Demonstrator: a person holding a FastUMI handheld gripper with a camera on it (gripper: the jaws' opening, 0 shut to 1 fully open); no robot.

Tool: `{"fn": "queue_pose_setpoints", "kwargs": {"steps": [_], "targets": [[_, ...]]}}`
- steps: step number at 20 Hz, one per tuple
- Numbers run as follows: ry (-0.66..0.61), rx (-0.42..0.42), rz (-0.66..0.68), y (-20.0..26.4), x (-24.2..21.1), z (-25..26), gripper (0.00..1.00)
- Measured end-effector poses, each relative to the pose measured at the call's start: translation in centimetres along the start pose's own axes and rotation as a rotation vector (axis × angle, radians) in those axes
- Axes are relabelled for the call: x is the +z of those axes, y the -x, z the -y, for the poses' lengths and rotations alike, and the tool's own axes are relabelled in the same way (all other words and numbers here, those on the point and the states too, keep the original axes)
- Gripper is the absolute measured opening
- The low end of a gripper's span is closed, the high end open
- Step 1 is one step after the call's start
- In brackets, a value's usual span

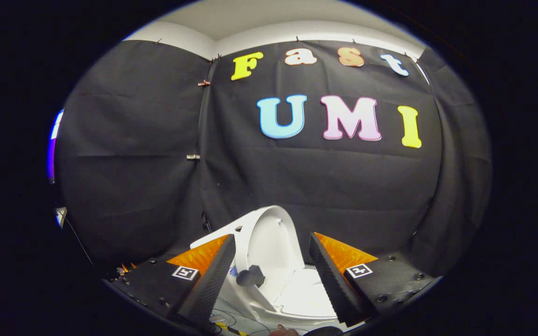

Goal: Open the toilet lid.

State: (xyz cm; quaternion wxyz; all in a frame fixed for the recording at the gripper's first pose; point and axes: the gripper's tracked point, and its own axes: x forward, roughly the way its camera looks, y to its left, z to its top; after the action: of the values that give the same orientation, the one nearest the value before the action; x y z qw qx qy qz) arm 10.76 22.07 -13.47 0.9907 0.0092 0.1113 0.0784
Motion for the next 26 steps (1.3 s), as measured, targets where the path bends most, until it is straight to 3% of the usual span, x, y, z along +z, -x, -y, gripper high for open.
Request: {"fn": "queue_pose_setpoints", "kwargs": {"steps": [11, 16, 26], "targets": [[-0.048, -0.072, 0.147, 9.8, 9.9, 9.5, 0.99], [0.008, -0.11, 0.176, 13.1, 10.7, 12.5, 0.98], [0.001, -0.201, 0.209, 16.6, 11.4, 16.7, 0.98]]}}
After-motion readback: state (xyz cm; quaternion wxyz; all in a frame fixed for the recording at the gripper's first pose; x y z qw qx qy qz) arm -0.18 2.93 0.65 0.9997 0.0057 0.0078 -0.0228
